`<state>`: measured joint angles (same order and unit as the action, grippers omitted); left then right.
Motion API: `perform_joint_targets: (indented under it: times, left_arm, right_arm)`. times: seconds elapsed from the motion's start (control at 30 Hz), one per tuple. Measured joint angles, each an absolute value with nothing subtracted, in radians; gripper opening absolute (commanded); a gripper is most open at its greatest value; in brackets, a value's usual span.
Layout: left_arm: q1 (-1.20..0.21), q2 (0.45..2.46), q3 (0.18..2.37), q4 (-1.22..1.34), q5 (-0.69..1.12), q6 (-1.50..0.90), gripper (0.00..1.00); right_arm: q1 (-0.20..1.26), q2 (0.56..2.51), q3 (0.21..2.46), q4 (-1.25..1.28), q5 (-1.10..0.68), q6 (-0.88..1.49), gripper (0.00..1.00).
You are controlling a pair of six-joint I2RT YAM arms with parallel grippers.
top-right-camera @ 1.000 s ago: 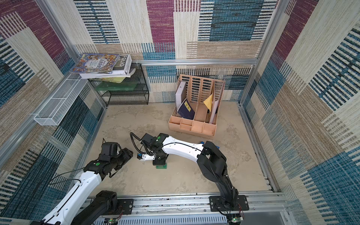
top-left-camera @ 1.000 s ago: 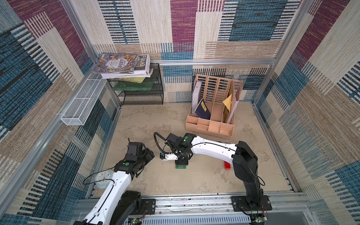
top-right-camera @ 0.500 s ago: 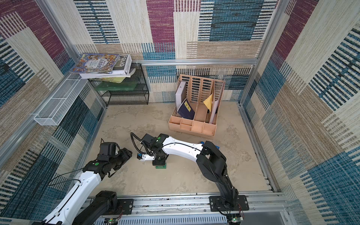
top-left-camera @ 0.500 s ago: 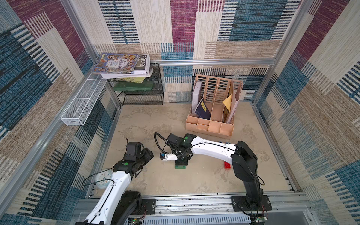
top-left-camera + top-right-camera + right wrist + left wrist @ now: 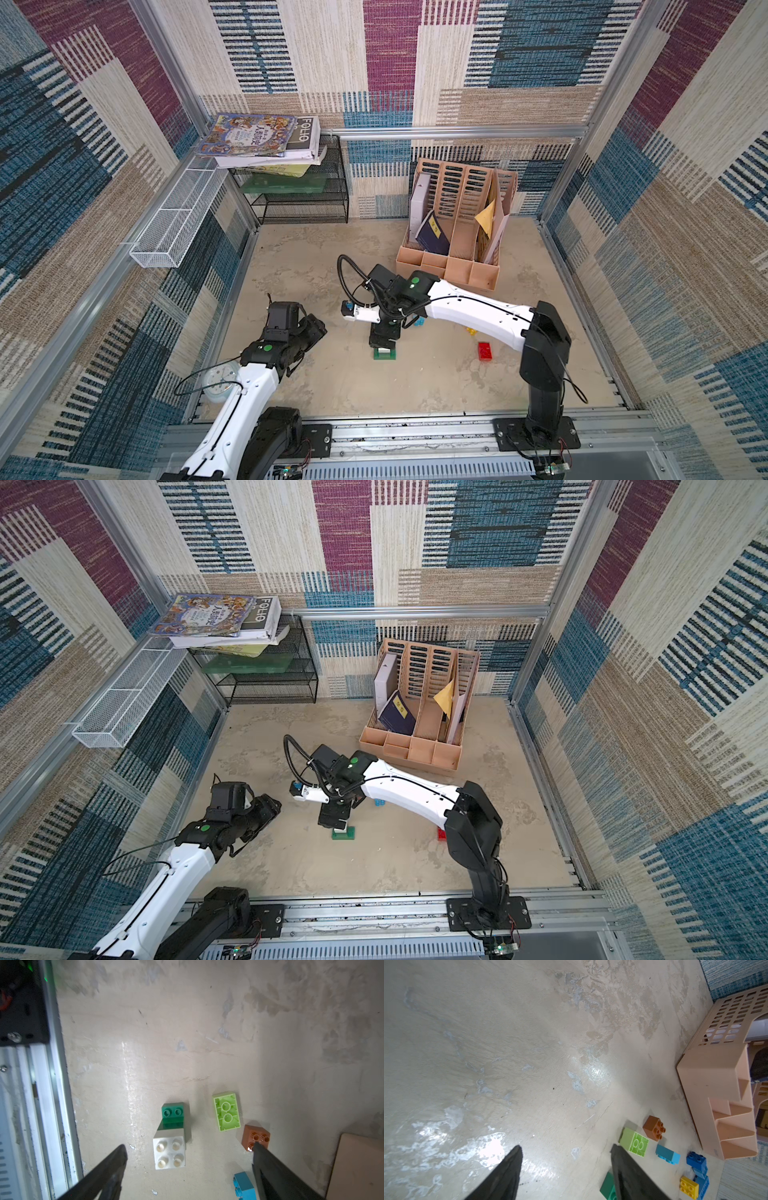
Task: Assemble the number 1 with lego
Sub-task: Assemble the lego brick with the lego brick, then pick up the lego brick from the center of the board.
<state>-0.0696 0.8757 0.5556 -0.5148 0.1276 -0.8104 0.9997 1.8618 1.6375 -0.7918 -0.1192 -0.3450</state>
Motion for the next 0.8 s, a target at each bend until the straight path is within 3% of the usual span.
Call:
perform_joint_targets:
  times: [0.37,0.53,0.8]
  left_arm:
    - [-0.085,0.996,0.610,-0.487,0.294,-0.732,0.71]
    - [-0.183,1.101,0.709,-0.496,0.305,-0.680,0.73]
    - [-0.388,1.328,0.919,-0.574,0.185,-0.609,0.79]
  right_arm:
    - [0.773,1.589,1.311,-0.616,-0.017,0.039,0.88]
    - [0.648,1.540,1.278,-0.625,0.026,0.191,0.88]
    - [0.567,1.381,1.157,-0.604,0.061,0.263,0.90]
